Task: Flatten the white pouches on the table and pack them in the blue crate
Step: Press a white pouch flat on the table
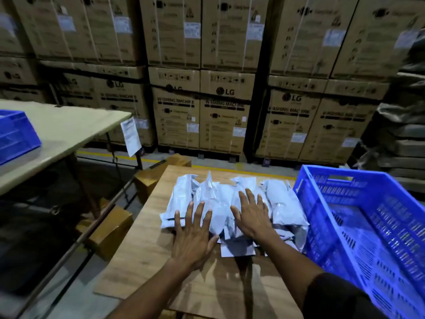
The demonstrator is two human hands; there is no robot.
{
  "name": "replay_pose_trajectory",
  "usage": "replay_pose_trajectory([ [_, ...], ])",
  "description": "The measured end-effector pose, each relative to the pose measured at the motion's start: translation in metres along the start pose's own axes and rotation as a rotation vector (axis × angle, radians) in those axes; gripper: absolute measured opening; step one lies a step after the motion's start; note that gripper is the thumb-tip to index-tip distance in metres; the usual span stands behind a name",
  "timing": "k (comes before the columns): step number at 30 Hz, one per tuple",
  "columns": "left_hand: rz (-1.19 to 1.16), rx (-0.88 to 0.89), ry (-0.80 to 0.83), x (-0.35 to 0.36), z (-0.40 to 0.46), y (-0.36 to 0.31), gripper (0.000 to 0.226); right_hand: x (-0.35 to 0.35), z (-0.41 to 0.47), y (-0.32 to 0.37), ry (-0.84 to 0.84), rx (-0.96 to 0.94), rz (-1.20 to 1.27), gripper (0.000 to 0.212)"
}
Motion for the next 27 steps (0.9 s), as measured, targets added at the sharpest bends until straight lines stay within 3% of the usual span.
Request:
replay_pose_trajectory([
  [7,-0.016,-0.018,0.101,0.006,-0.002,0.008,0.071,0.012,0.016,0.004,0.007,0.064,0.073,0.057],
  [11,-0.021,-0.023,0.131,0.010,-0.005,0.010,0.072,0.015,0.020,-0.004,0.019,0.133,0.201,0.085],
  [13,-0.039,-0.022,0.110,0.009,-0.005,0.008,0.074,0.013,0.014,-0.008,0.013,0.134,0.292,0.089],
  [22,-0.176,0.116,-0.047,-0.002,-0.022,-0.034,0.075,0.011,-0.082,-0.027,-0.187,-0.150,0.494,0.071],
  [27,-0.250,0.204,0.020,0.001,-0.055,-0.050,0.064,0.046,-0.137,-0.044,-0.076,-0.316,0.483,0.065],
])
Point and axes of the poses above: each hand's wrist, its own z-axis towards the middle knuckle, its own x-axis out of the palm, y = z × x, the point moved 5 cm from there along z, towards the middle knuckle, and after that the axes turned 15 degrees about -z, right-handed, at the moved point
